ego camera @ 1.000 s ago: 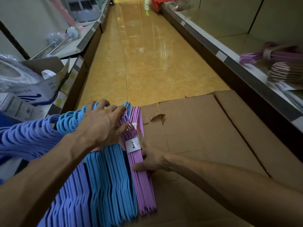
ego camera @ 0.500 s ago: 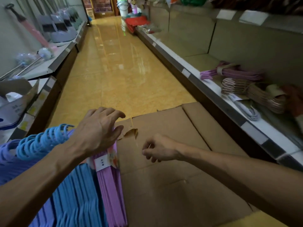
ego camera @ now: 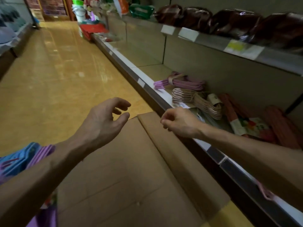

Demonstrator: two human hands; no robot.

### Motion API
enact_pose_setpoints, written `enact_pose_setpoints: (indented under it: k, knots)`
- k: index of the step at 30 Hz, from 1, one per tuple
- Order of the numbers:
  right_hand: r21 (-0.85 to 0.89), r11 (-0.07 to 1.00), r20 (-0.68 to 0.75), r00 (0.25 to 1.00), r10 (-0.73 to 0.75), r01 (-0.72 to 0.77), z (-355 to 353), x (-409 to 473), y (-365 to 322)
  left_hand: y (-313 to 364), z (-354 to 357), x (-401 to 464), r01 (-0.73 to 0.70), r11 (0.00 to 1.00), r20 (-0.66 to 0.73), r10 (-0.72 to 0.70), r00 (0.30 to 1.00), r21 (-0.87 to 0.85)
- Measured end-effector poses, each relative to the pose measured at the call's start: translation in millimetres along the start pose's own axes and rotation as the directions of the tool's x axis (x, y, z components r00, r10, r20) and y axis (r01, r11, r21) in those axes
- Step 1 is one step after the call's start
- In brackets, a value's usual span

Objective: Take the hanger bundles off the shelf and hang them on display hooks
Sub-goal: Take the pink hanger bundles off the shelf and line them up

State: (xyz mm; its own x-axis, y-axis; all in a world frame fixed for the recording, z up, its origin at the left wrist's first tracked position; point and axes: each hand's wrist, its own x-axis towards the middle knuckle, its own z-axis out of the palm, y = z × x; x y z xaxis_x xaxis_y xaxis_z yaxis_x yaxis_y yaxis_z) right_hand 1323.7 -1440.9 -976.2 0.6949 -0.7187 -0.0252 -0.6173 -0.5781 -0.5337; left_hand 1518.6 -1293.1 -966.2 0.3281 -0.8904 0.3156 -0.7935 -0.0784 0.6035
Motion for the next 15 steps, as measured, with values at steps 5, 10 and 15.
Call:
enact_pose_setpoints:
  k: [5,10,15]
  knots:
    - [-0.159,0.983,-0.181,0.981,0.064,-0.093,-44,32,45,23,35,45,0.060,0.979,-0.021,-0.065,0.998,-0.194]
    - [-0.190,0.962,-0.255,0.956,0.143,-0.195,-64,67,83,27,71,78,0.094,0.952,0.036,-0.087,0.996,-0.293]
    - [-0.139,0.952,-0.277,0.934,0.227,-0.273,-81,109,123,22,98,104,0.125,0.909,0.075,-0.104,0.992,-0.398]
